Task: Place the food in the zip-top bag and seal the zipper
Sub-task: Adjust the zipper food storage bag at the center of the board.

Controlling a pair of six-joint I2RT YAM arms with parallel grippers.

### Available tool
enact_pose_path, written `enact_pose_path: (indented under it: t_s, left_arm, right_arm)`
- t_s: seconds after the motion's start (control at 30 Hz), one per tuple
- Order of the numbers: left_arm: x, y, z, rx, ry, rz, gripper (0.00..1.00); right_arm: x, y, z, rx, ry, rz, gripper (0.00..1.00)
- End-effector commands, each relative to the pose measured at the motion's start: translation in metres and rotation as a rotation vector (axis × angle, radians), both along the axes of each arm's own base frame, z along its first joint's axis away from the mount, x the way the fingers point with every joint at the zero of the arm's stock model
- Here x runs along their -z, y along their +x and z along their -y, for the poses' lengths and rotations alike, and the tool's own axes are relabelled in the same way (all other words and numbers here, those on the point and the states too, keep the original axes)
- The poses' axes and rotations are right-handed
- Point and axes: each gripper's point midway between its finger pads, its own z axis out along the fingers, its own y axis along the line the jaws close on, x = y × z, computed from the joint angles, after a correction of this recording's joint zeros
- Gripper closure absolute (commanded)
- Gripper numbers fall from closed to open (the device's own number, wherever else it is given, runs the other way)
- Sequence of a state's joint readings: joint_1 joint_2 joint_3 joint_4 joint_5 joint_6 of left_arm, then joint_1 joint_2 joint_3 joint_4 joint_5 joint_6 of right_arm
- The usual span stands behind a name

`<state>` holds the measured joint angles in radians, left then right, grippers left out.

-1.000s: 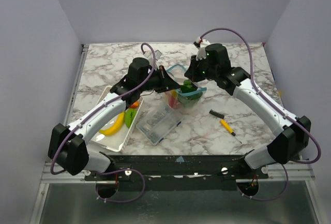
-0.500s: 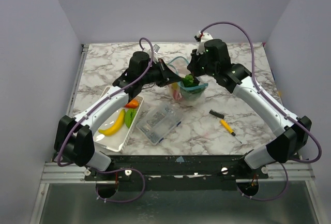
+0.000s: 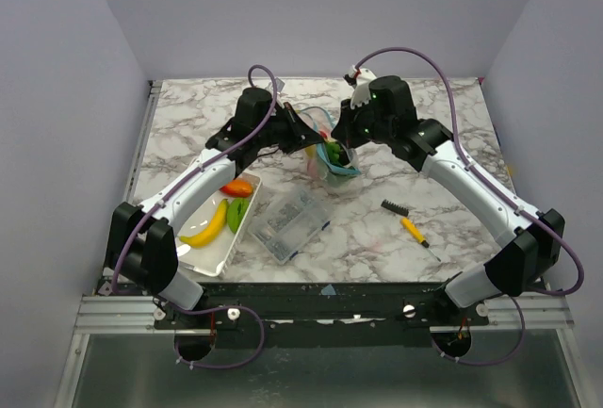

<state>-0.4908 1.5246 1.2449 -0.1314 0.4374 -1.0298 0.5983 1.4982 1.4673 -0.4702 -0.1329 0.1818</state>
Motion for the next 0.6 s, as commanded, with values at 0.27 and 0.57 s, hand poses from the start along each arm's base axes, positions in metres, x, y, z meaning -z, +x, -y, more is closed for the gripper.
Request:
enact_pose_path:
  t_s: [0.27,0.57]
  left_arm:
    - [-0.011,0.008,0.005,-0.002,-0.029,0.029,1.00]
    - [-0.001,0.005,0.005,0.004,-0.015,-0.006,1.00]
  right_arm:
    - [0.016,-0.025,-0.020,-0.143,0.034,-0.099,0.54]
    - [-0.003,-0.021,-0.002,-0.027,-0.048,-0.014,0.32]
